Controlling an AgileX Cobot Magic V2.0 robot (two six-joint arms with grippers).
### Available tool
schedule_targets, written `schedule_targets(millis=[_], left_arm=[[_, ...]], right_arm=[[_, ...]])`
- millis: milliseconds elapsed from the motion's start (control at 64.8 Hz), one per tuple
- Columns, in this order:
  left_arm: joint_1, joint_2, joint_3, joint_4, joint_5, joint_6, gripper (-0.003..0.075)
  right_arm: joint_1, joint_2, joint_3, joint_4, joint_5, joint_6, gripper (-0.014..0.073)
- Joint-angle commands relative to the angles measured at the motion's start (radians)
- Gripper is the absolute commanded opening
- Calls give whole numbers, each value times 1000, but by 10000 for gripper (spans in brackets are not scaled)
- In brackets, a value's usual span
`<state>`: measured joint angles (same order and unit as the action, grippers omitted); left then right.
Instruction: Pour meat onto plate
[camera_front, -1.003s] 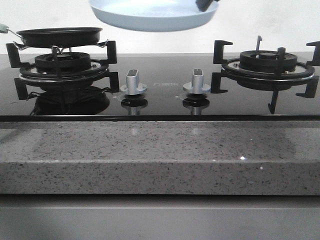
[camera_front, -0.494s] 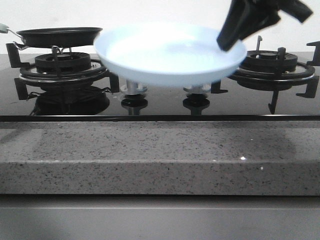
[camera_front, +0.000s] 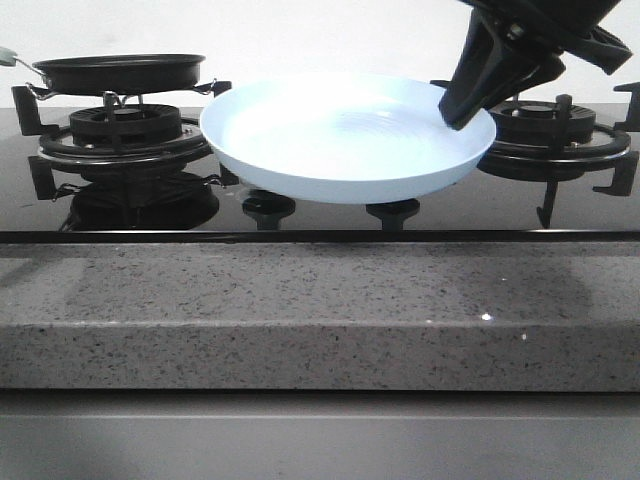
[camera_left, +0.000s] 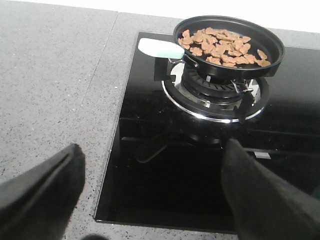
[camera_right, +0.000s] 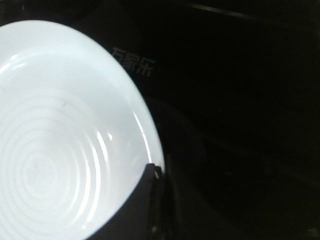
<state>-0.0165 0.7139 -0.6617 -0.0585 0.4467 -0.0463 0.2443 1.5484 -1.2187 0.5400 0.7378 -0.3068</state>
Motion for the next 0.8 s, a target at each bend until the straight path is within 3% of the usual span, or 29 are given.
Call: schedule_targets(millis=[0, 386, 478, 633, 787], left_arm=[[0, 35, -80, -7, -30, -2, 615], [39, 369, -378, -158, 189, 8, 627], [97, 445, -437, -309, 215, 96, 627], [222, 594, -528, -739, 294, 352, 627], [268, 702, -574, -914, 319, 411, 627]], right_arm=[[-2, -42, -23, 37, -27, -12, -71], [-2, -42, -23, 37, -27, -12, -71], [-2, -42, -23, 37, -27, -12, -71], [-2, -42, -23, 37, -27, -12, -71], [-2, -42, -23, 37, -27, -12, -71]])
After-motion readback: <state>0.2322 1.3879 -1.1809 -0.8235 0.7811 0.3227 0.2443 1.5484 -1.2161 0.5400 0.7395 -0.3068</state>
